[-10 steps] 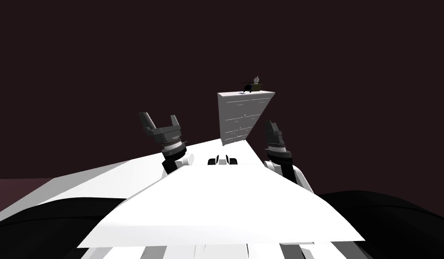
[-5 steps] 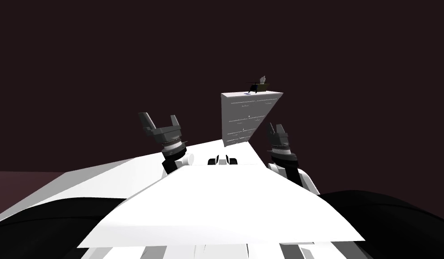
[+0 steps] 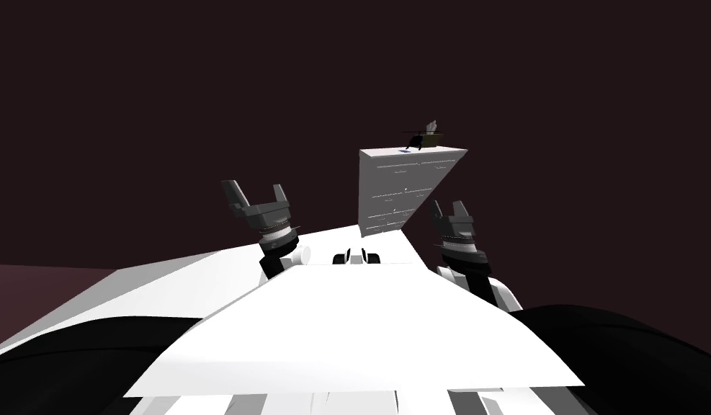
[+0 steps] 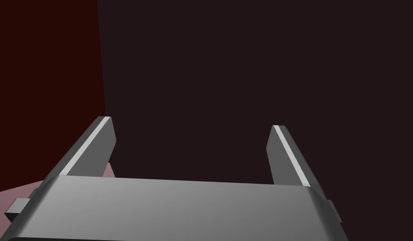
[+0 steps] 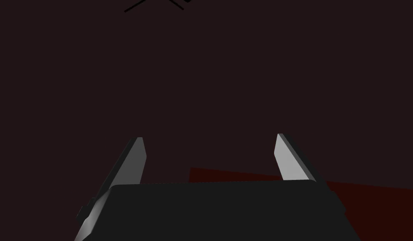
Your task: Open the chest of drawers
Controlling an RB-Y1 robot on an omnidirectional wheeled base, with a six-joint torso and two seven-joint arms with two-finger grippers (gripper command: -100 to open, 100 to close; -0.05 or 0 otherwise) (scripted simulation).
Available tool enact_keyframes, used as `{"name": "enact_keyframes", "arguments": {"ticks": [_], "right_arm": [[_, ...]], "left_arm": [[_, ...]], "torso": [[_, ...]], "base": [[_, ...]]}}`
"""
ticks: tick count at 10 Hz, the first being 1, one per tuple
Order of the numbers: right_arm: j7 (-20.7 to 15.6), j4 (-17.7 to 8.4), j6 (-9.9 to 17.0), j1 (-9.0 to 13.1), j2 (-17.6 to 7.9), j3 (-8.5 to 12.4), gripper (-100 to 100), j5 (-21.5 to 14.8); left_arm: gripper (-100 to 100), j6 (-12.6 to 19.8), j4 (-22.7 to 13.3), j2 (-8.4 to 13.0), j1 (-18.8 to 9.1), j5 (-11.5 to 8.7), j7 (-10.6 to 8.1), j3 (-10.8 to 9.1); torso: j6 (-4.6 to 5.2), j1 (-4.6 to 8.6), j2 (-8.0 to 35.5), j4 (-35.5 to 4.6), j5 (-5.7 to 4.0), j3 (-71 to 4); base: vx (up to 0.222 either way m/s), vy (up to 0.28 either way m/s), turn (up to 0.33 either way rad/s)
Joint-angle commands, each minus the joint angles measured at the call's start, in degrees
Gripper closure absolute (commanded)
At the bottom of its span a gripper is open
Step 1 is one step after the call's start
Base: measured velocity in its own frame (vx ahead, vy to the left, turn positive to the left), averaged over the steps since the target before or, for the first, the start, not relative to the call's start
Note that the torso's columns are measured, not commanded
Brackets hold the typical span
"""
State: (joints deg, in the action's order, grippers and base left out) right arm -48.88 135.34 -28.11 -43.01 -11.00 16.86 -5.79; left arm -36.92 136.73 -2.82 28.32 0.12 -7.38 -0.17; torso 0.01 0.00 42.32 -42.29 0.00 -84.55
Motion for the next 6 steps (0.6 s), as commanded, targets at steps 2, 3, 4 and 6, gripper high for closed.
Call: {"name": "enact_keyframes", "arguments": {"ticks": [2, 3, 4, 6], "right_arm": [[-5.15, -0.22, -0.38, -1.27, -0.08, 1.69, -100, -0.19], [-6.93, -0.45, -0.65, -2.38, -0.12, 3.17, -100, -0.36], [-8.53, -0.45, -0.65, -2.38, -0.12, 3.17, -100, -0.36], [-11.84, -0.73, -0.91, -3.49, -0.13, 4.67, -100, -0.52]], "left_arm": [[0, 0.0, 0.0, 0.0, 0.0, 0.0, 0.0, 0.0], [0, 0.0, 0.0, 0.0, 0.0, 0.0, 0.0, 0.0], [0, 0.0, 0.0, 0.0, 0.0, 0.0, 0.0, 0.0], [0, 0.0, 0.0, 0.0, 0.0, 0.0, 0.0, 0.0]], "torso": [[-0.02, 0.01, 0.0, -0.01, -0.01, 0.02], [0.0, -0.02, -0.07, 0.02, 0.0, -0.04], [-0.01, -0.06, -0.18, 0.04, 0.01, -0.1], [-0.01, 0.03, -0.07, 0.01, -0.01, -0.03]], "base": [[0.054, 0.033, 0.073], [0.09, 0.05, 0.08], [0.077, 0.035, 0.052], [0.075, 0.032, 0.073]]}}
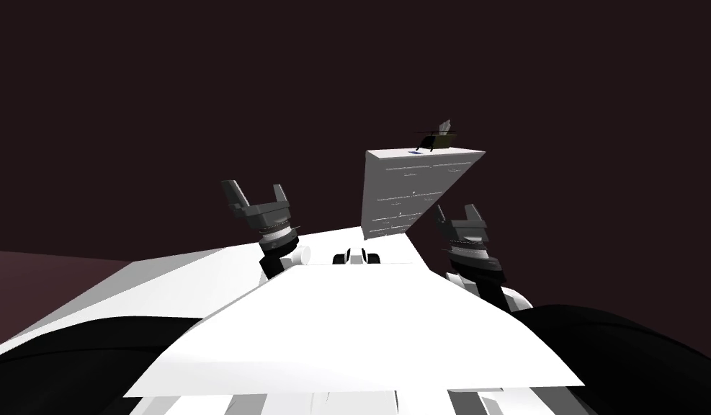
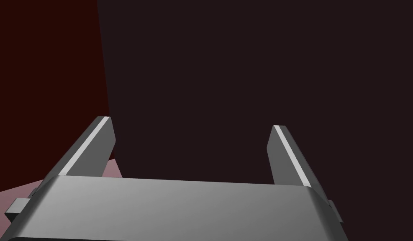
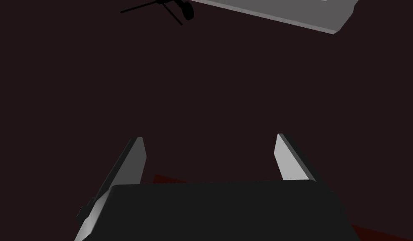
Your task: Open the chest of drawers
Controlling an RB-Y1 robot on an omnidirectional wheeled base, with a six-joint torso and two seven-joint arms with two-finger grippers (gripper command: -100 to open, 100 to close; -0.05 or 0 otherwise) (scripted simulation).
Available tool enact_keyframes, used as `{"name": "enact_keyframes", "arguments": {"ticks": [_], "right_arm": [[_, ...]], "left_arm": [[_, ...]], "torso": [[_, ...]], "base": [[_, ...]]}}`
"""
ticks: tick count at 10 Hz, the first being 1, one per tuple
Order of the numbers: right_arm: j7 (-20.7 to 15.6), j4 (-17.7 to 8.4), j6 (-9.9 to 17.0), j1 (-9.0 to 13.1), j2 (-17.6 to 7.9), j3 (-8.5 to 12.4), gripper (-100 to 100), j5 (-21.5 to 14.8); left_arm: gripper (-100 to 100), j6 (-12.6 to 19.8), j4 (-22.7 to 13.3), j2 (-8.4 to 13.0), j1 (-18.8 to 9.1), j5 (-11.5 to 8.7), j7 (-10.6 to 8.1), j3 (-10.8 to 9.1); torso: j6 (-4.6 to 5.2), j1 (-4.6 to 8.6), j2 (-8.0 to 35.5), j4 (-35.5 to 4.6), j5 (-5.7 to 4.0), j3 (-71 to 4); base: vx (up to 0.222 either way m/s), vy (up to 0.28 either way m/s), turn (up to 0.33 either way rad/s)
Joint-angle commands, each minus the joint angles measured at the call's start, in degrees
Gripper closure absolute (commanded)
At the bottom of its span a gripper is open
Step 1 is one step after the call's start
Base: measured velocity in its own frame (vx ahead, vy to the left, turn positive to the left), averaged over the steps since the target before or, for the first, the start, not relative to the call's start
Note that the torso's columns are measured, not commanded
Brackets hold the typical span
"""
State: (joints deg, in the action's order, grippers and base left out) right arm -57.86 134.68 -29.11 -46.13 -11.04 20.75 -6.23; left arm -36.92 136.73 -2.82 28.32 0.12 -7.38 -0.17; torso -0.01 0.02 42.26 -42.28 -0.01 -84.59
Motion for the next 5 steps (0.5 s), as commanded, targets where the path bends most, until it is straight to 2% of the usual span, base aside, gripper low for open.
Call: {"name": "enact_keyframes", "arguments": {"ticks": [1, 2, 3, 4, 5], "right_arm": [[-3.36, -0.07, 0.09, -0.36, -0.1, 0.78, -100, -0.08], [-5.66, -0.4, -0.16, -1.46, -0.09, 2.28, -100, -0.25], [-6.97, -0.4, -0.16, -1.46, -0.09, 2.28, -100, -0.25], [-8.62, -0.79, -0.41, -2.55, -0.07, 3.78, -100, -0.42], [-10.16, -0.79, -0.41, -2.55, -0.07, 3.78, -100, -0.42]], "left_arm": [[0, 0.0, 0.0, 0.0, 0.0, 0.0, 0.0, 0.0], [0, 0.0, 0.0, 0.0, 0.0, 0.0, 0.0, 0.0], [0, 0.0, 0.0, 0.0, 0.0, 0.0, 0.0, 0.0], [0, 0.0, 0.0, 0.0, 0.0, 0.0, 0.0, 0.0], [0, 0.0, 0.0, 0.0, 0.0, 0.0, 0.0, 0.0]], "torso": [[0.02, 0.0, 0.07, -0.02, 0.0, 0.04], [0.02, 0.02, 0.18, -0.05, 0.0, 0.11], [0.0, -0.01, 0.07, -0.03, 0.0, 0.05], [0.01, -0.03, 0.02, 0.0, 0.01, 0.01], [0.0, -0.1, -0.05, 0.01, 0.03, -0.03]], "base": [[0.028, 0.02, -0.02], [0.058, 0.026, 0.083], [0.058, 0.028, 0.054], [0.074, 0.049, 0.097], [0.072, 0.043, 0.044]]}}
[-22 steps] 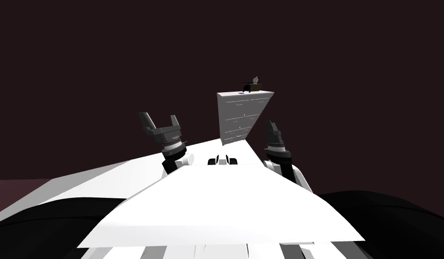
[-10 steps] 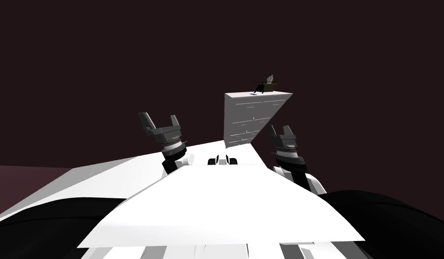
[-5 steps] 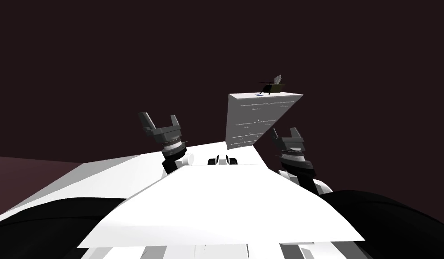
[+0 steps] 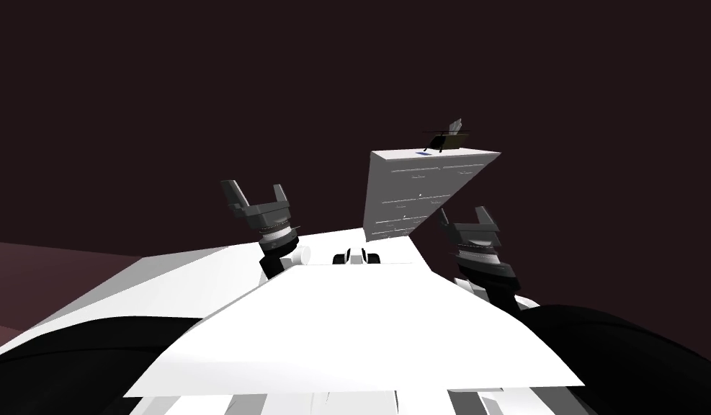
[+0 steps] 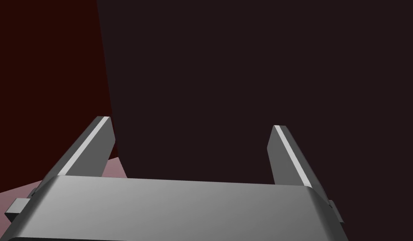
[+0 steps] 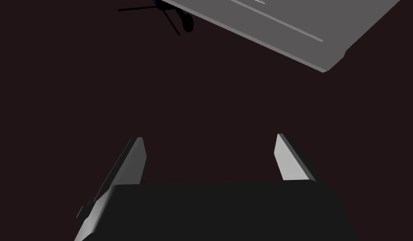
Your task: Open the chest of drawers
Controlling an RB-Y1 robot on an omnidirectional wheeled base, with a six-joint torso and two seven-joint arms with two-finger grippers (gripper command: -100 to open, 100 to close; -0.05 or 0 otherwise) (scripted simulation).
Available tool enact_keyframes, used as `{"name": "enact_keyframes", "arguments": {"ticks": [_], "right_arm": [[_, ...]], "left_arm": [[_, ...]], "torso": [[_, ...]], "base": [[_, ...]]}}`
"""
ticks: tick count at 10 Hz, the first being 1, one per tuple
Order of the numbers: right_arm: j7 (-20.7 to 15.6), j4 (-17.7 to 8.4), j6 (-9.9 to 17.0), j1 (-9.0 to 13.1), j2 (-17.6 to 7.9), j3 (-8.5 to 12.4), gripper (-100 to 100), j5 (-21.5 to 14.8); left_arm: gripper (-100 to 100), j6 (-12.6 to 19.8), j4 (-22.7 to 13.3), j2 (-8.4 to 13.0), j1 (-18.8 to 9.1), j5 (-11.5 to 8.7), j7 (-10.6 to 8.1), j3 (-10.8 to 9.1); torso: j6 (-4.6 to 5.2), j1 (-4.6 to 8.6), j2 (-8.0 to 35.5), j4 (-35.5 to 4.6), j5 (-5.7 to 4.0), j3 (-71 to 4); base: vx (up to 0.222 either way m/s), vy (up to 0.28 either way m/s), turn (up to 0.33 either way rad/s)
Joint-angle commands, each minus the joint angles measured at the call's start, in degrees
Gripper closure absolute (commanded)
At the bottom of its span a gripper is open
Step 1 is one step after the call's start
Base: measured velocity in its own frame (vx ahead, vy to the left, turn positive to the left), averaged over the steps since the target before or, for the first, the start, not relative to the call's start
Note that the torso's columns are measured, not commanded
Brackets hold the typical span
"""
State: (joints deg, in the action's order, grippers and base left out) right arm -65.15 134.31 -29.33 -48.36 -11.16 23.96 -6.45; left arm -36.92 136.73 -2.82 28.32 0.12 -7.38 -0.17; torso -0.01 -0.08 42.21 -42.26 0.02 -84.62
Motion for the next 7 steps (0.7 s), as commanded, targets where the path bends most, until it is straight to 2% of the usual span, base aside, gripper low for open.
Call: {"name": "enact_keyframes", "arguments": {"ticks": [1, 2, 3, 4, 6, 7], "right_arm": [[-3.29, -0.41, -0.19, -0.32, 0.05, 0.57, -100, -0.2], [-5.62, -0.85, -0.43, -1.4, 0.07, 2.08, -100, -0.37], [-6.91, -0.85, -0.43, -1.4, 0.07, 2.08, -100, -0.37], [-8.58, -1.33, -0.65, -2.47, 0.07, 3.58, -100, -0.53], [-10.51, -1.33, -0.65, -2.47, 0.07, 3.58, -100, -0.53], [-12.84, -1.84, -0.87, -3.52, 0.05, 5.07, -100, -0.69]], "left_arm": [[0, 0.0, 0.0, 0.0, 0.0, 0.0, 0.0, 0.0], [0, 0.0, 0.0, 0.0, 0.0, 0.0, 0.0, 0.0], [0, 0.0, 0.0, 0.0, 0.0, 0.0, 0.0, 0.0], [0, 0.0, 0.0, 0.0, 0.0, 0.0, 0.0, 0.0], [0, 0.0, 0.0, 0.0, 0.0, 0.0, 0.0, 0.0], [0, 0.0, 0.0, 0.0, 0.0, 0.0, 0.0, 0.0]], "torso": [[0.01, 0.05, 0.02, 0.0, -0.01, 0.01], [0.01, 0.15, 0.15, -0.04, -0.04, 0.08], [-0.01, 0.13, 0.06, -0.02, -0.04, 0.05], [0.01, 0.1, 0.07, -0.01, -0.03, 0.04], [0.01, 0.04, 0.09, -0.02, 0.0, 0.05], [0.02, 0.15, 0.17, -0.05, -0.04, 0.1]], "base": [[0.036, 0.018, -0.006], [0.073, 0.023, 0.084], [0.068, 0.021, 0.05], [0.07, 0.049, 0.086], [0.048, 0.026, 0.027], [0.056, 0.02, 0.08]]}}
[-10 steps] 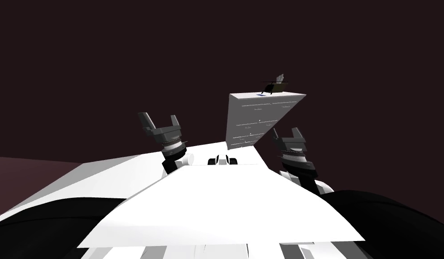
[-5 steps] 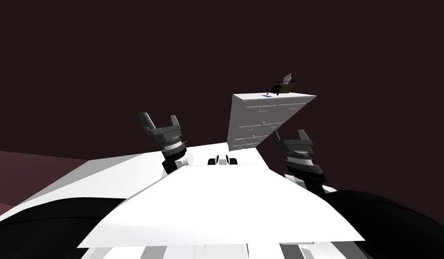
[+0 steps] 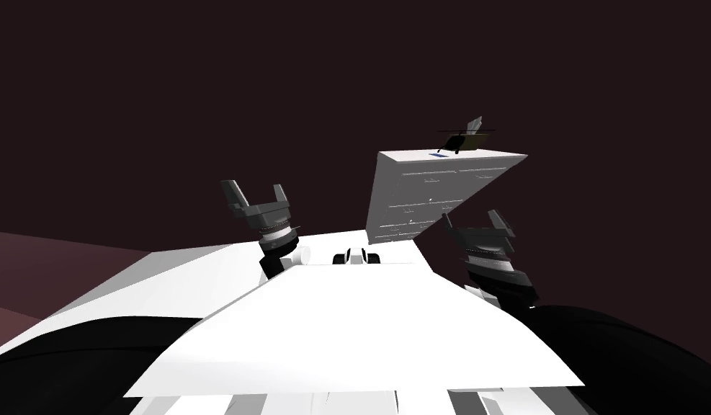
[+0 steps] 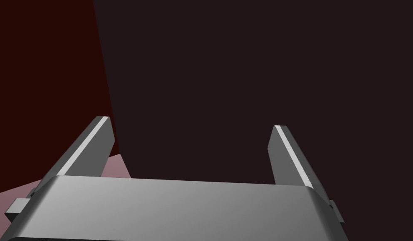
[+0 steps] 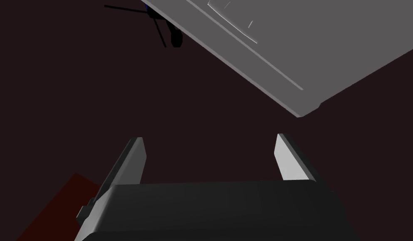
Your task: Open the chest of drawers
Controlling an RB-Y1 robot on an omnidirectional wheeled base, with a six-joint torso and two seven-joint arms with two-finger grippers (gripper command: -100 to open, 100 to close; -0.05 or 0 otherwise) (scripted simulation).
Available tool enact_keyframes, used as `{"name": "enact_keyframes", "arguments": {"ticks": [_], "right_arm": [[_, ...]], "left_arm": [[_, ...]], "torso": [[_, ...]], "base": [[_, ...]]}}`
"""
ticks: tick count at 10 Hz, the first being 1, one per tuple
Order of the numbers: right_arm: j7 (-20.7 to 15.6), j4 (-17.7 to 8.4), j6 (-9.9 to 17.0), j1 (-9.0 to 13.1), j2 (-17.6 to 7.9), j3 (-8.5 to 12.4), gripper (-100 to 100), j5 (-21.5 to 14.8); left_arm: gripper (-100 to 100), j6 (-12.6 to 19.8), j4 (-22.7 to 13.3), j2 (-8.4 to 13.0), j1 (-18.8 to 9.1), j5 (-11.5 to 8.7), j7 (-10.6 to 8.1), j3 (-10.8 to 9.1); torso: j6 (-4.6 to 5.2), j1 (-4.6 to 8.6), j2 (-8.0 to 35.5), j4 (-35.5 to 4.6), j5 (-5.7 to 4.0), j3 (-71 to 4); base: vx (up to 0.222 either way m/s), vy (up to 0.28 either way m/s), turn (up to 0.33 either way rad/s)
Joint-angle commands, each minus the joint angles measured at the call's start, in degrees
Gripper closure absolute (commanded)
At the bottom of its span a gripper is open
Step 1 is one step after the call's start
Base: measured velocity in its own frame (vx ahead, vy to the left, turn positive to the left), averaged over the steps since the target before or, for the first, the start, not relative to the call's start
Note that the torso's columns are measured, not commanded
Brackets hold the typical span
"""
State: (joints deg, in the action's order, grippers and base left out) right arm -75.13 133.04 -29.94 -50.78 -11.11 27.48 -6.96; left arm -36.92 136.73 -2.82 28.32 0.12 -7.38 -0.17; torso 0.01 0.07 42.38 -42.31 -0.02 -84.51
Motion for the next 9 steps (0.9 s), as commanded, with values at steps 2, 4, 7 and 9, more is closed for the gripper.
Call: {"name": "enact_keyframes", "arguments": {"ticks": [2, 4, 7, 9], "right_arm": [[-5.9, -1.1, -0.47, -2.14, -0.06, 3.02, -100, -0.33], [-9.19, -1.64, -0.68, -3.16, -0.15, 4.48, -100, -0.49], [-13.42, -2.19, -0.88, -4.15, -0.26, 5.9, -100, -0.64], [-16.46, -2.72, -1.07, -5.12, -0.41, 7.29, -100, -0.79]], "left_arm": [[0, 0.0, 0.0, 0.0, 0.0, 0.0, 0.0, 0.0], [0, 0.0, 0.0, 0.0, 0.0, 0.0, 0.0, 0.0], [0, 0.0, 0.0, 0.0, 0.0, 0.0, 0.0, 0.0], [0, 0.0, 0.0, 0.0, 0.0, 0.0, 0.0, 0.0]], "torso": [[-0.01, -0.05, -0.12, 0.03, 0.01, -0.07], [0.0, -0.12, -0.15, 0.04, 0.03, -0.1], [0.0, -0.01, 0.06, -0.02, 0.0, 0.04], [-0.01, -0.04, -0.06, 0.01, 0.01, -0.03]], "base": [[0.068, 0.026, 0.079], [0.087, 0.037, 0.055], [0.054, 0.025, 0.04], [0.064, 0.017, 0.07]]}}
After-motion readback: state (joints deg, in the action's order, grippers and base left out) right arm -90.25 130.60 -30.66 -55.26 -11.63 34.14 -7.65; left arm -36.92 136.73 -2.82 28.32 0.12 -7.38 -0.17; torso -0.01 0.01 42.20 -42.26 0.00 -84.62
